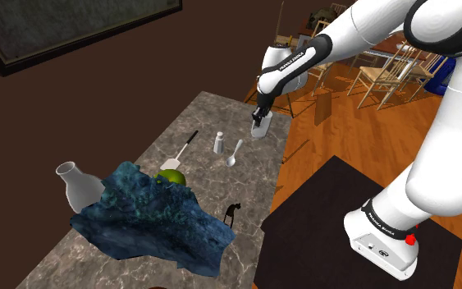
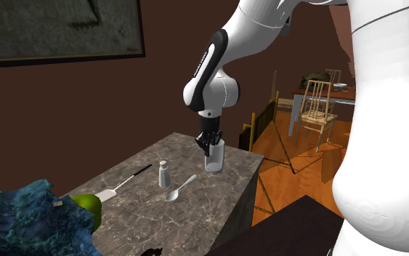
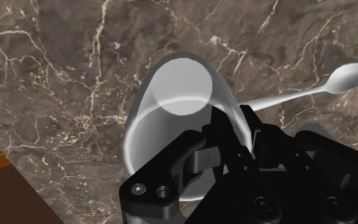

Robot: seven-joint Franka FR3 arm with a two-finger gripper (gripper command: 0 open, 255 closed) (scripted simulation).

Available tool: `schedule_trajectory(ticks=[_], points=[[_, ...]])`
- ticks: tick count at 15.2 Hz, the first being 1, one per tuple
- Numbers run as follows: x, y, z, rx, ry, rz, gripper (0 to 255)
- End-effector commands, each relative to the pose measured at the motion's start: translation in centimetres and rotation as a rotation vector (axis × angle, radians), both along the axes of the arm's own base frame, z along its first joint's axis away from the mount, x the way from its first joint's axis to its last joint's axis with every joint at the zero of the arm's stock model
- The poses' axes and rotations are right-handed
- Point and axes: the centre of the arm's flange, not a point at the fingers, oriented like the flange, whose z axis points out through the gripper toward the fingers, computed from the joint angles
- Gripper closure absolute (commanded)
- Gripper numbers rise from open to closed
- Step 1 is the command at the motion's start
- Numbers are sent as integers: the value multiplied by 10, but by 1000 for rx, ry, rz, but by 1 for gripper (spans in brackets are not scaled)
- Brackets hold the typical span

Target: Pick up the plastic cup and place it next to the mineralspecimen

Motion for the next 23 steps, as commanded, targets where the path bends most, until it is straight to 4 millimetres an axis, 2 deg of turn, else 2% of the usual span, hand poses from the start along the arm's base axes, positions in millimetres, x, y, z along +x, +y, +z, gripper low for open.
schedule_trajectory(ticks=[1, 23], points=[[1, 1, 11, 0, 0, 0, 255], [1, 1, 127, 0, 0, 0, 255]])
